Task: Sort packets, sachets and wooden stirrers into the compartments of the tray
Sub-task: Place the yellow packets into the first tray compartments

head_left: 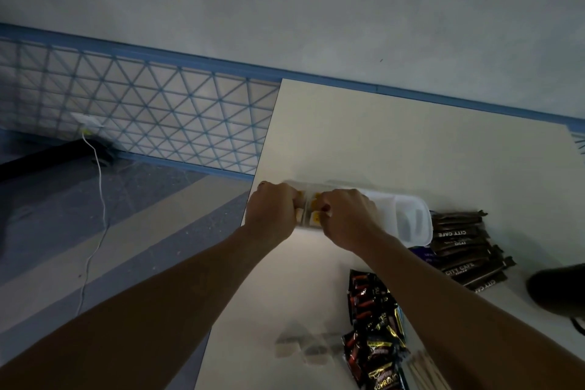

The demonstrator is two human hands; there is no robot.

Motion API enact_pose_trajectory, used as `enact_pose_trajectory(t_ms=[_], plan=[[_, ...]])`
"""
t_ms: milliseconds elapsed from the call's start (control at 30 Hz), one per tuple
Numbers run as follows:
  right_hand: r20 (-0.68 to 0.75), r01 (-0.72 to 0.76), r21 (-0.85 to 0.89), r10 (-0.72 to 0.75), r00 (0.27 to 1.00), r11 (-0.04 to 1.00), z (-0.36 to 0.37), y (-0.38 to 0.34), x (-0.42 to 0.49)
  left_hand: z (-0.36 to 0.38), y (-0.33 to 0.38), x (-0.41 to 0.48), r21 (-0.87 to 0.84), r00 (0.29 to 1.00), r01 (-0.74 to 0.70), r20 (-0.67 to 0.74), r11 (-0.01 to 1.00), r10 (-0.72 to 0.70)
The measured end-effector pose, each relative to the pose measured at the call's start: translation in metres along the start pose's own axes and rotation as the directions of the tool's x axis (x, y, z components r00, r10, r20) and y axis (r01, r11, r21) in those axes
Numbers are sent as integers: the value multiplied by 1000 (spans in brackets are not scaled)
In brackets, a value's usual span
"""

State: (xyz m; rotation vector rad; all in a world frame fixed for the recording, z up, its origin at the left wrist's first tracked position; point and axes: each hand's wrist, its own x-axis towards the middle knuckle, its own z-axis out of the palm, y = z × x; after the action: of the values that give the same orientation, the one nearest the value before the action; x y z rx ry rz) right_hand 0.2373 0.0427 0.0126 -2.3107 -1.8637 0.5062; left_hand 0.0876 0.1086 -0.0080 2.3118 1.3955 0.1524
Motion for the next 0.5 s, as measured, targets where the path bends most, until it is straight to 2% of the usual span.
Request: enact_pose_trajectory(t_ms=[200, 400, 500], plan=[[-22, -19, 20, 20, 1000, 1000, -5, 4, 1, -1, -6, 4, -14, 1000, 18, 8, 1000, -17], [-50, -30, 30, 32, 998, 999, -2, 5, 0, 1, -5, 1, -46, 999, 14, -43, 999, -16], [-37, -25, 45, 26, 999, 999, -2, 5, -4, -1, -5, -3, -76, 999, -20, -41, 997, 17]])
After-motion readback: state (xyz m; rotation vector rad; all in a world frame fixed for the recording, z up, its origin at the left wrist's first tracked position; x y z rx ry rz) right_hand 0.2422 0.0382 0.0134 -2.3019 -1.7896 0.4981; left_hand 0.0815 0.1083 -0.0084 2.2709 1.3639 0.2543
